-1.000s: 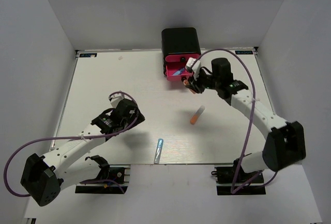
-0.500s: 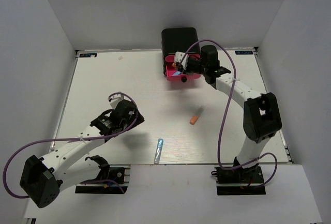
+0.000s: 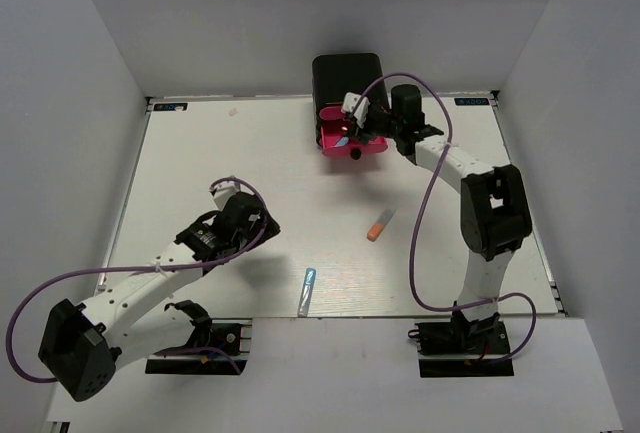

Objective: Sort the stationery into containers
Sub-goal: Place the stationery into the container, then close the drawer

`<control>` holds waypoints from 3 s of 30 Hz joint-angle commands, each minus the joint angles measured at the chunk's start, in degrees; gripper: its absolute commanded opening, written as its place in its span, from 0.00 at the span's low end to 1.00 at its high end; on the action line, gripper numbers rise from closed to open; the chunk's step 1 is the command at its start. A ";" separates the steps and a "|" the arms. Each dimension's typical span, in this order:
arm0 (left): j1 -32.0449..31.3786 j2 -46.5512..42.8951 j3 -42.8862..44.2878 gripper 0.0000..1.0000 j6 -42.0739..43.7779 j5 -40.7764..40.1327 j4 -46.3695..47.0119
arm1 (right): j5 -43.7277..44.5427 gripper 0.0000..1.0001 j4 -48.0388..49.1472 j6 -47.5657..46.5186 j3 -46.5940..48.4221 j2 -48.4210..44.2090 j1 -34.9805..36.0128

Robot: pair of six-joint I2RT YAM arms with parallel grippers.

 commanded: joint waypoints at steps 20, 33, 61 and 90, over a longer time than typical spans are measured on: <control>-0.26 2.60 0.39 0.76 1.77 0.16 4.28 | 7.08 0.32 19.14 72.83 -36.56 -25.23 -3.72; -0.26 1.54 0.92 0.76 1.24 0.16 2.69 | 9.10 0.58 23.27 83.57 -29.45 -9.77 -3.90; -0.26 3.29 1.44 0.76 1.24 0.16 2.08 | 12.97 0.49 27.92 85.42 -21.27 0.35 -3.29; -0.26 4.88 2.50 0.76 1.24 0.16 2.08 | 12.62 0.19 27.49 84.02 -9.32 6.05 -3.90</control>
